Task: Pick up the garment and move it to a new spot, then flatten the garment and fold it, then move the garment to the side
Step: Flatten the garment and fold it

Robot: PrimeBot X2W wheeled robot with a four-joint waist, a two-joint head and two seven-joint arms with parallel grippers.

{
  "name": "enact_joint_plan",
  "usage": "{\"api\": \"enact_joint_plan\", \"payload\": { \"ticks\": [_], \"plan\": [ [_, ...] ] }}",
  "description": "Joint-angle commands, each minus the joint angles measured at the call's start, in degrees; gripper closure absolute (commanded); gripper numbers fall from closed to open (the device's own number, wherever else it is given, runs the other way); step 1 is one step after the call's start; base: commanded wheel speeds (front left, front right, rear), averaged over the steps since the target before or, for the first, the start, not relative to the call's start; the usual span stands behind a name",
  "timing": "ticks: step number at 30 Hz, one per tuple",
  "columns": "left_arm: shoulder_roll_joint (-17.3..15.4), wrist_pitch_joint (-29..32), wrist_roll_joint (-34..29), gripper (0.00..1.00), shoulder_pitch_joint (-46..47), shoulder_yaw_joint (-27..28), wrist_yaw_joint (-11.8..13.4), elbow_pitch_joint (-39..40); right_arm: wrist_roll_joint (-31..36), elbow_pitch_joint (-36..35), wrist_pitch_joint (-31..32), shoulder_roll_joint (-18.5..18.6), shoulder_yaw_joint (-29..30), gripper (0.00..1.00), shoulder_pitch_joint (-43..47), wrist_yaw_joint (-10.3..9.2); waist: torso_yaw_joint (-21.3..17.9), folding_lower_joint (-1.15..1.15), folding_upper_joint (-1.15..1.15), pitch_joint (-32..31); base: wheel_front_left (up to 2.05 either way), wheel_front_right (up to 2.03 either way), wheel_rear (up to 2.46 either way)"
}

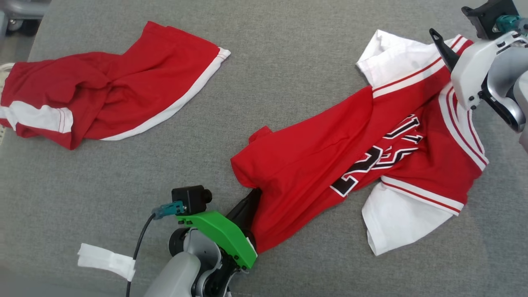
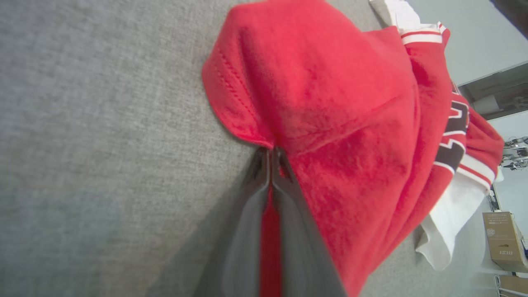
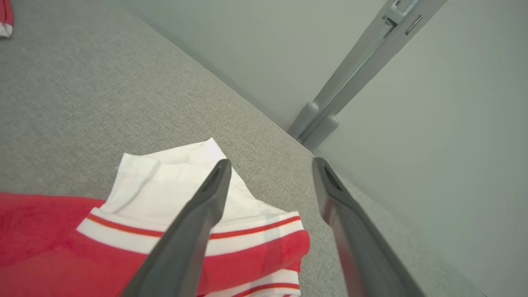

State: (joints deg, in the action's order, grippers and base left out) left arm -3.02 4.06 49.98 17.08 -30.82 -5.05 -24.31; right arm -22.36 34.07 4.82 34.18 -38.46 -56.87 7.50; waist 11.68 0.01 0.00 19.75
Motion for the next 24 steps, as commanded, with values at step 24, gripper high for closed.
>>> {"api": "enact_joint_plan", "payload": {
  "ticks": [24],
  "plan": [
    [0.1,-4.7,6.2,1.00,4.3,-11.6,0.5,7.7,-13.6,7.9,12.1,6.4,-13.5,0.00,-7.0,-0.02,12.5,-0.01,0.00,7.9,0.00,0.00,0.00]
  ]
}}
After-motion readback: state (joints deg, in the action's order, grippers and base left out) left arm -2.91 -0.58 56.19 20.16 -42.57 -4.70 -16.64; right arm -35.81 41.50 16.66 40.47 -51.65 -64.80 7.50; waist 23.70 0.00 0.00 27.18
